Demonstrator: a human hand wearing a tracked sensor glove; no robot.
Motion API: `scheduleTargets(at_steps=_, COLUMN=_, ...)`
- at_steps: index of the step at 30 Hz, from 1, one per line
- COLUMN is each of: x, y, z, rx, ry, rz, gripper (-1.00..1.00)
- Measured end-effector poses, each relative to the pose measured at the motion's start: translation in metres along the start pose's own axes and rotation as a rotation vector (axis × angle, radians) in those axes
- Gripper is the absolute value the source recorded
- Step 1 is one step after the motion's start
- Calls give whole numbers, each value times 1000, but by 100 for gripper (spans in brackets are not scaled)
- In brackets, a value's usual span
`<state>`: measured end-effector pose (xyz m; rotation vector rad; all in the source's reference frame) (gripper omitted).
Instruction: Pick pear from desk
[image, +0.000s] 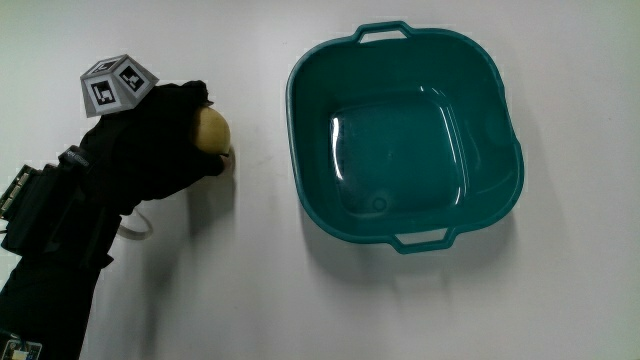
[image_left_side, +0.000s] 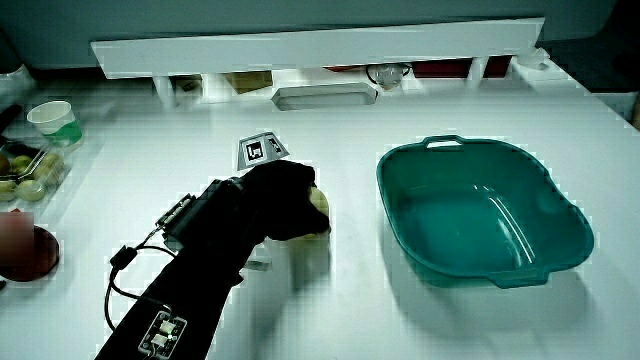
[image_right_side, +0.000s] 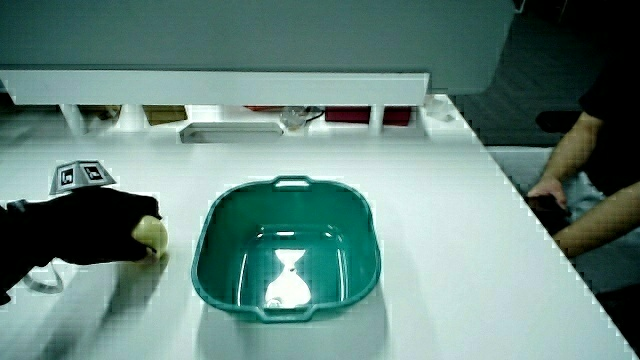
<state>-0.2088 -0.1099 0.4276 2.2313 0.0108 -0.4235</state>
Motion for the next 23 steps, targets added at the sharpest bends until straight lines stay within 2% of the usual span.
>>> scheduleTargets(at_steps=2, x=2, y=-4, z=1, rx=20, ry=16, rz=-13, gripper=85)
scheduleTargets(at_steps=5, x=0, y=-2, z=1, rx=30, ry=8, rz=-39, gripper=100)
scheduleTargets(at_steps=7, x=-7, y=4, z=2, rx=54, ry=4, rz=-79, gripper=100)
scheduleTargets(at_steps=8, x=-6, y=2, z=5, rx=64, ry=9, rz=-90, gripper=100)
scheduleTargets(at_steps=9, x=2, y=-8, z=10, rx=69, ry=16, rz=-75, gripper=100)
scheduleTargets(at_steps=11, x=3, y=-9, z=16, rx=101, ry=20, rz=-137, gripper=100)
scheduleTargets(at_steps=12, x=8, y=-15, z=20, rx=114, ry=24, rz=-150, gripper=100)
scheduleTargets(at_steps=15, x=30, y=-40, z=33, rx=111, ry=35, rz=-120, gripper=100)
scheduleTargets(at_steps=16, x=35, y=-43, z=36, rx=123, ry=45, rz=-138, gripper=100)
scheduleTargets(at_steps=17, x=41, y=-48, z=39, rx=122, ry=39, rz=-132, gripper=100)
scheduleTargets(at_steps=18, x=45, y=-50, z=40, rx=129, ry=26, rz=-157, gripper=100)
scheduleTargets(at_steps=19, x=52, y=-56, z=43, rx=123, ry=41, rz=-140, gripper=100)
scheduleTargets(at_steps=20, x=56, y=-57, z=44, rx=122, ry=19, rz=-147, gripper=100)
scheduleTargets(at_steps=22, x=66, y=-62, z=45, rx=96, ry=-33, rz=-118, gripper=100)
scheduleTargets(at_steps=23, x=72, y=-64, z=47, rx=108, ry=5, rz=-176, gripper=100)
